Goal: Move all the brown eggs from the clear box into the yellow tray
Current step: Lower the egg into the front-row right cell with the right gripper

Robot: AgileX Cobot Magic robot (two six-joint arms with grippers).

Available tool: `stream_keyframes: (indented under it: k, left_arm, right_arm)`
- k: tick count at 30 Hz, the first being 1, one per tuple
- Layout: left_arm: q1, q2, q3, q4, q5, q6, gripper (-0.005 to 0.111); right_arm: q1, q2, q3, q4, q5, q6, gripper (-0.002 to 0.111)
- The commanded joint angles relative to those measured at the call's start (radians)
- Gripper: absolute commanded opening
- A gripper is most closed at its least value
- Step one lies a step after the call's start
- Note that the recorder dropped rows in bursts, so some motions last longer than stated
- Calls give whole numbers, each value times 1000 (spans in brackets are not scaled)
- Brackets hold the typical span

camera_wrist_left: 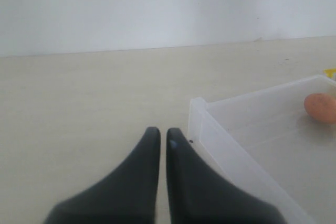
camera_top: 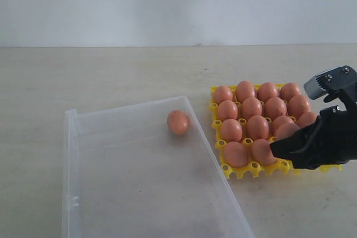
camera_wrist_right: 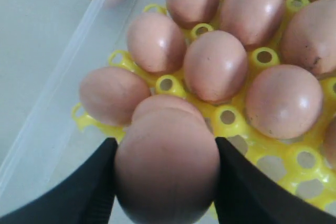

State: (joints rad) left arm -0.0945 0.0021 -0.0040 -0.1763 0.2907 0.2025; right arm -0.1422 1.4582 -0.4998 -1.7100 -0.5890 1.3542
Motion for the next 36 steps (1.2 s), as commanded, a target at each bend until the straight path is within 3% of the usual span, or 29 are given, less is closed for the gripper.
stream_keyframes:
  k: [1,14,24,36]
  left_arm:
    - [-8,-2,4,2,-7,1,4]
    - [-8,-2,4,2,-7,1,4]
    - [-8,-2,4,2,-7,1,4]
    - [-8,-2,4,2,-7,1,4]
  right_arm:
    - [4,0,2,4,136,-3,0]
    - [4,6,2,8,162,-3,0]
    - [4,135,0,117,156,-76,0]
    - [4,138,0,215,151,-175,0]
